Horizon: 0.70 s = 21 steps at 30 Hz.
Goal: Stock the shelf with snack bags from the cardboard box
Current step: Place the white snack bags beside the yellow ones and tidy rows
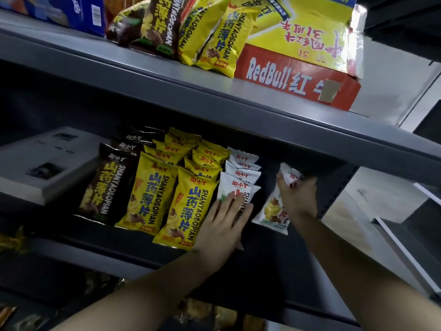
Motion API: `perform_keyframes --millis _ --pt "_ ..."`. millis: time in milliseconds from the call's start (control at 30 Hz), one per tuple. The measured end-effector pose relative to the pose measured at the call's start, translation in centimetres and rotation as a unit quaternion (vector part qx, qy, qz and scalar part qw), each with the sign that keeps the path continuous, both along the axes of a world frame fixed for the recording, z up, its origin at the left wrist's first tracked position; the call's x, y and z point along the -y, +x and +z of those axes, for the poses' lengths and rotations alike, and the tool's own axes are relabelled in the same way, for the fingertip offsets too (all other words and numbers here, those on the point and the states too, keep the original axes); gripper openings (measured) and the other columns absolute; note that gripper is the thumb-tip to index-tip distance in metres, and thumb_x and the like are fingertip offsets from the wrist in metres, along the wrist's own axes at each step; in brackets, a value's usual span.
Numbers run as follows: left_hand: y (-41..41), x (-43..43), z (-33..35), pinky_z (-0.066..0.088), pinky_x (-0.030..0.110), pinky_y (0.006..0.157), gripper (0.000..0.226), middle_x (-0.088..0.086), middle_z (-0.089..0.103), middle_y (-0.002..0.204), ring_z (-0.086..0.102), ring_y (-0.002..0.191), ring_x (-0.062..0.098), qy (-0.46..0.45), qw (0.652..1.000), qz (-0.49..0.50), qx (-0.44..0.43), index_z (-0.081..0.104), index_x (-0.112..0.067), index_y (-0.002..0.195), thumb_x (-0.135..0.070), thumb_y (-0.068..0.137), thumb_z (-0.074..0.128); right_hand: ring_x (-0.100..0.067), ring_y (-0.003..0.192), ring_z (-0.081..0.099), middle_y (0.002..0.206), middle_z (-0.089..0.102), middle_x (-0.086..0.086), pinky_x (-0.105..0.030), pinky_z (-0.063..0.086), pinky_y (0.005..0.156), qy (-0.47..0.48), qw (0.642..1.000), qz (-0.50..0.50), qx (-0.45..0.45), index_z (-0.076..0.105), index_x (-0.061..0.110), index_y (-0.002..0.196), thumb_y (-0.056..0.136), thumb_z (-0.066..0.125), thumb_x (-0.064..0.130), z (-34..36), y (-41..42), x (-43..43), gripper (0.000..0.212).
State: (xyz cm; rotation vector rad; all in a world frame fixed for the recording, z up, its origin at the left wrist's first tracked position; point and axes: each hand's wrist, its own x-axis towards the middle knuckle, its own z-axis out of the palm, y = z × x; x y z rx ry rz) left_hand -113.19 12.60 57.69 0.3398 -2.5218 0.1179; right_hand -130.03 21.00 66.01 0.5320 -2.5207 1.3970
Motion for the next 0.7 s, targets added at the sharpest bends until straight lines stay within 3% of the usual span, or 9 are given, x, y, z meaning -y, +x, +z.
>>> perform_keyframes --millis 167,267,400,567,700 --pt "-0.8 0.5 -0.1 0.043 0.047 0.101 0.114 0.012 0.045 0.144 0.046 0.130 0.032 -0.013 0.999 0.033 -0.009 0.035 -0.020 0.140 -0.053 0.044 0.085 -0.039 0.128 0.042 0.142 0.040 -0.019 -0.049 0.043 0.096 0.066 0.996 -0.055 0.007 0.029 0.001 0.139 0.080 0.063 0.058 -1.6 -1.4 4.1 0.089" --pt "-1.2 1.2 -0.3 0.047 0.043 0.098 0.108 0.010 0.047 0.143 0.046 0.131 0.030 -0.021 0.999 0.026 -0.022 0.040 -0.020 0.138 -0.053 0.045 0.085 -0.037 0.128 0.039 0.138 0.042 -0.020 -0.049 0.044 0.091 0.083 0.994 -0.073 -0.010 0.032 -0.001 0.136 0.081 0.064 0.055 -2.2 -1.9 6.0 0.084" --pt "-1.6 1.7 -0.9 0.048 0.040 0.098 0.112 0.010 0.045 0.145 0.040 0.133 0.029 -0.014 1.000 0.016 -0.012 0.043 -0.022 0.139 -0.060 0.042 0.083 -0.038 0.128 0.036 0.136 0.040 -0.023 -0.048 0.041 0.092 0.081 0.993 -0.083 0.000 0.033 -0.005 0.133 0.085 0.066 0.035 -2.4 -2.7 7.8 0.071" --pt "-1.7 1.7 -1.0 0.047 0.042 0.099 0.122 0.012 0.042 0.147 0.042 0.133 0.031 0.002 1.000 0.016 0.016 0.041 -0.020 0.140 -0.076 0.036 0.073 -0.042 0.123 0.036 0.132 0.036 -0.030 -0.043 0.037 0.094 0.071 0.997 -0.036 -0.006 0.035 -0.011 0.128 0.083 0.068 0.018 -3.2 -3.7 8.1 0.063" --pt "-1.6 1.4 -1.3 0.046 0.044 0.101 0.118 0.014 0.043 0.146 0.039 0.134 0.031 -0.025 1.000 0.019 -0.001 0.039 -0.018 0.141 -0.077 0.044 0.070 -0.044 0.116 0.037 0.129 0.036 -0.028 -0.050 0.042 0.093 0.167 0.974 0.075 -0.133 0.033 0.000 0.137 0.078 0.073 0.023 -4.4 -3.6 5.1 0.075"
